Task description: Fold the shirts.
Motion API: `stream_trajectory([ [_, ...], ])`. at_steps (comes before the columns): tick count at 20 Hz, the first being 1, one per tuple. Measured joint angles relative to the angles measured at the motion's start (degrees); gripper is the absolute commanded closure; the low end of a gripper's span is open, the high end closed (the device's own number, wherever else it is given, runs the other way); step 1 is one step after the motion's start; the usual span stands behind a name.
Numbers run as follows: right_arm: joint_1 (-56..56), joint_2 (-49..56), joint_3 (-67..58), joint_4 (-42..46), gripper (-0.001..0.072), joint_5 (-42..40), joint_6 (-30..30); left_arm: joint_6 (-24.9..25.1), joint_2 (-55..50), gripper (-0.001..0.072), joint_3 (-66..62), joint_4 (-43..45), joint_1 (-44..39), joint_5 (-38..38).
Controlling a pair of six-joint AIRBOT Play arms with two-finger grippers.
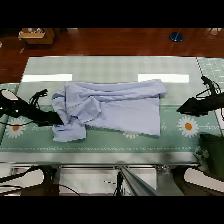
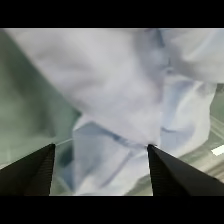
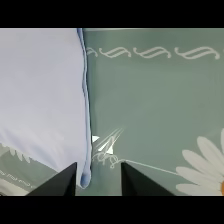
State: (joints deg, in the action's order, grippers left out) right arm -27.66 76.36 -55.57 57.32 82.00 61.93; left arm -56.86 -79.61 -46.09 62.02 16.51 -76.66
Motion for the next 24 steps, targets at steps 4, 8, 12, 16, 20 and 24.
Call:
stream_trajectory([
  [4, 0.0, 0.0, 0.2, -2.3, 0.0338, 0.7, 0.0, 0.9, -4.3, 0.0679, 0.1, -0.3, -2.2, -0.3],
  [8, 0.0, 0.0, 0.3, -3.3, 0.0337, 2.1, 0.0, 2.5, -5.2, 0.068, 0.1, -0.2, -2.6, -2.4],
  [12, 0.0, 0.0, 2.0, -0.6, 0.0245, 3.3, -0.1, 3.0, -3.4, 0.068, 0.1, 0.1, -2.5, -4.8],
  [16, 0.0, 0.0, 8.2, -0.2, 0.0238, 2.6, -0.2, 3.4, -1.4, 0.068, 0.0, -0.3, -2.4, -6.3],
  [20, 0.1, 0.0, 15.5, -2.4, 0.0239, 0.4, -0.2, 3.6, -0.7, 0.0679, 0.1, -0.5, -2.4, -6.8],
  [24, 1.0, -0.1, 22.2, -5.2, 0.0239, -3.6, -0.2, 3.7, -0.5, 0.0679, 0.1, -1.2, -2.4, -7.2],
])
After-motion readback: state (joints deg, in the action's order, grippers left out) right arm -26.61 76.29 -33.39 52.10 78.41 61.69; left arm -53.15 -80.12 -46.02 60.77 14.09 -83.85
